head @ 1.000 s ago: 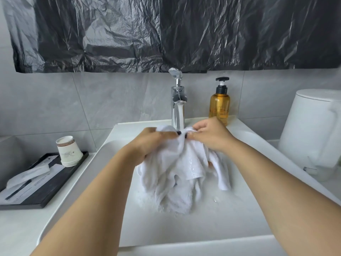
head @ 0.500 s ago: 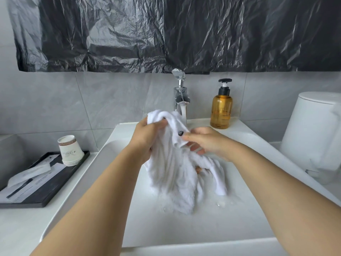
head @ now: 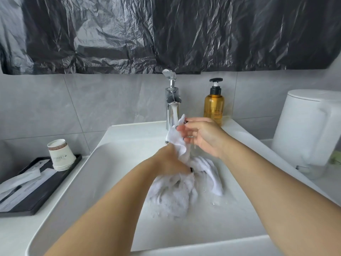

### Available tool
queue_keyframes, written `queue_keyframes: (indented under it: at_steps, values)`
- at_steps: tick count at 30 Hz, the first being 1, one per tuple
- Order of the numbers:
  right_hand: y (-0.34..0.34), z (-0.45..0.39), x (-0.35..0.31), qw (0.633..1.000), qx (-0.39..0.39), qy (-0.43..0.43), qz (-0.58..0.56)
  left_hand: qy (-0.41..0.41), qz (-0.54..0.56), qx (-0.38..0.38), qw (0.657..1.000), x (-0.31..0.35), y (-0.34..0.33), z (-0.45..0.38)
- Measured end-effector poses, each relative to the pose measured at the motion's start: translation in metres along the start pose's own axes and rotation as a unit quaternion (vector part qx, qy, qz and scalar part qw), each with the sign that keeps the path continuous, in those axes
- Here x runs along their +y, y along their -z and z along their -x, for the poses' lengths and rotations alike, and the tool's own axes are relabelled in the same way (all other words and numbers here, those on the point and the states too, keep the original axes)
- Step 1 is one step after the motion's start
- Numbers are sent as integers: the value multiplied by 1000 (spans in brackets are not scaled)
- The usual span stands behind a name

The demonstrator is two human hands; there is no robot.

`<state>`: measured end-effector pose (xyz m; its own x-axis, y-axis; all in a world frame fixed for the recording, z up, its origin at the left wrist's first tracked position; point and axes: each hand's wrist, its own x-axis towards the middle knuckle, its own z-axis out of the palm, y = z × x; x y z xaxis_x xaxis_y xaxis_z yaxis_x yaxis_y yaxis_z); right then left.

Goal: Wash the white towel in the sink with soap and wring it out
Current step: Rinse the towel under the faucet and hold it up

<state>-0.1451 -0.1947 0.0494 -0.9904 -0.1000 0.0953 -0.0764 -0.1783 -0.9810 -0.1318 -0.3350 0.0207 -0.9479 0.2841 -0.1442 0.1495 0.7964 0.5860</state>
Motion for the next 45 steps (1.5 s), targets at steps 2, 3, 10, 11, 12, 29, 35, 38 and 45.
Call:
queue_keyframes:
  at_steps: [2,3,10,11,12,29,35,38,45]
  values:
    - [1,1,3,995,8,-16,93,-4,84,13,996,-3,1,-3]
    - [1,0,5,992,24,-21,124,-7,149,28,988,-4,4,-1]
    - [-8,2,12,998,-38,-15,53,5,589,72,805,-5,27,-6]
    - [-11,4,16,993,-103,-26,54,-6,634,63,771,-4,32,-5]
    - [-16,7,22,984,-153,-41,77,-13,667,63,742,-4,37,-5]
    - [7,-2,16,873,108,87,468,46,35,279,959,-29,47,9]
    - [3,-3,11,888,48,112,444,-138,35,9,990,-12,26,5]
    - [5,-1,11,872,-25,95,479,-48,-18,80,996,-18,29,1]
    - [12,13,-2,896,-210,-88,381,-16,417,292,860,-16,47,15]
